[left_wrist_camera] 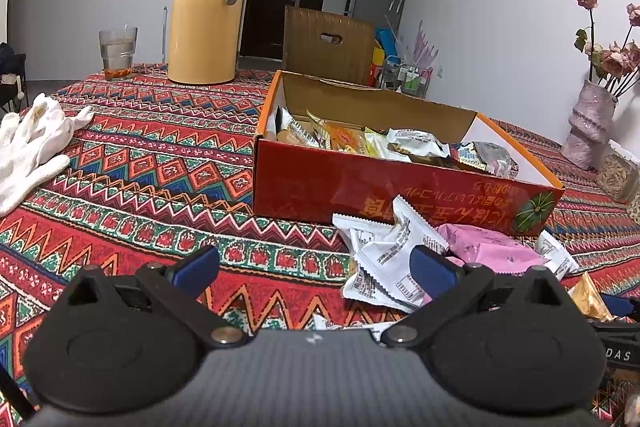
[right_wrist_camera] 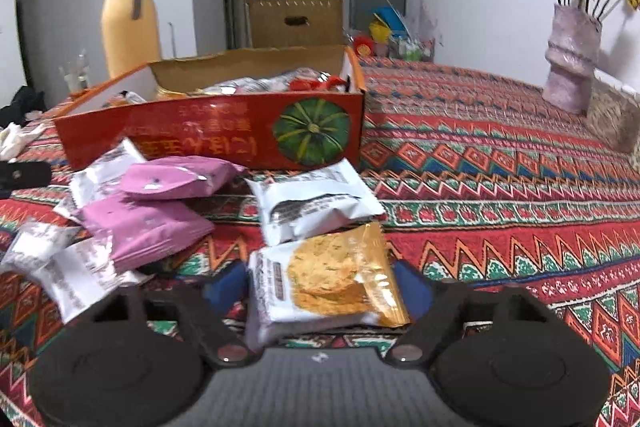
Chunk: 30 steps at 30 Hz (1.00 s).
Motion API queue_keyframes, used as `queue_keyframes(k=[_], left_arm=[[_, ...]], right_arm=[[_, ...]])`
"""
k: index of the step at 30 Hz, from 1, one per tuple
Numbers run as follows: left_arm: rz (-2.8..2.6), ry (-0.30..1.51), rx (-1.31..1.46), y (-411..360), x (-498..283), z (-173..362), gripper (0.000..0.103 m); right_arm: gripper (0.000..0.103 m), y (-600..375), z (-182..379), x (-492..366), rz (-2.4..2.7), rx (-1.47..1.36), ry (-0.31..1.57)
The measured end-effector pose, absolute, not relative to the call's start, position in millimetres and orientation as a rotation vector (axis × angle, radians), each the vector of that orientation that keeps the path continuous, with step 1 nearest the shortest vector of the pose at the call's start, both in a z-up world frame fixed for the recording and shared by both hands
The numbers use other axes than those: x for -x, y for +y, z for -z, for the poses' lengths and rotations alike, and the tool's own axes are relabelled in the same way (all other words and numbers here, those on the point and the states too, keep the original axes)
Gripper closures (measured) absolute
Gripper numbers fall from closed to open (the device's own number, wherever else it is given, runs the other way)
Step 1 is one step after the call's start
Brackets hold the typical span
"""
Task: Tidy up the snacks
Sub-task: 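Grasp the pumpkin-seed crisp pack with the right tool, then grasp a white printed sachet with the left tool while the right tool holds the crisp pack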
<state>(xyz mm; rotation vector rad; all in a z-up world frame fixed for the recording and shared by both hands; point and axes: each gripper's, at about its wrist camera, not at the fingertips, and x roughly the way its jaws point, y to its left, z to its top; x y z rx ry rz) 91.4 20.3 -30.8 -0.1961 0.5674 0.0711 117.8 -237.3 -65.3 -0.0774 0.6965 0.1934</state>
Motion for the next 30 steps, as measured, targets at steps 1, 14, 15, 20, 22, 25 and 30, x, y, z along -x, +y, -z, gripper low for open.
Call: queue_keyframes(k=[1,14,15,20,22,25,30], left_arm=[[-0.072,0.568,0.195,20.2,-91.4,30.9,0.000],[-0.074,0.605,0.147,14.3,-92.3,24.5,0.000],[-0.078,0.617,0.133,12.3,-92.0,23.4,0.000],[-0.096,0.713,0.073,2.4,-93.1,23.0,0.000],[-0.094,0.756,0.077,-0.2,-95.7,24.6,0.000],[-0.083,0.787,0.087,-5.5,-98.1,27.0,0.000],[-0.105,0.819,0.068,-19.6,-103.3,31.6,0.000]], right_arm=[[0.037,-237.0,64.8,-116.1,-0.199,0.079,0.689],[0.056,-248.5,57.2,-100.8,-0.172,0.011,0.562],[0.056,-249.1,57.1,-100.1,-0.174,0.008,0.559],[0.056,-251.5,56.1,-96.6,-0.181,-0.006,0.537],[0.055,-252.6,55.8,-95.6,-0.184,-0.013,0.529],[0.055,-252.9,55.6,-93.8,-0.192,-0.018,0.516],[0.055,-253.8,54.4,-91.4,-0.203,-0.028,0.500]])
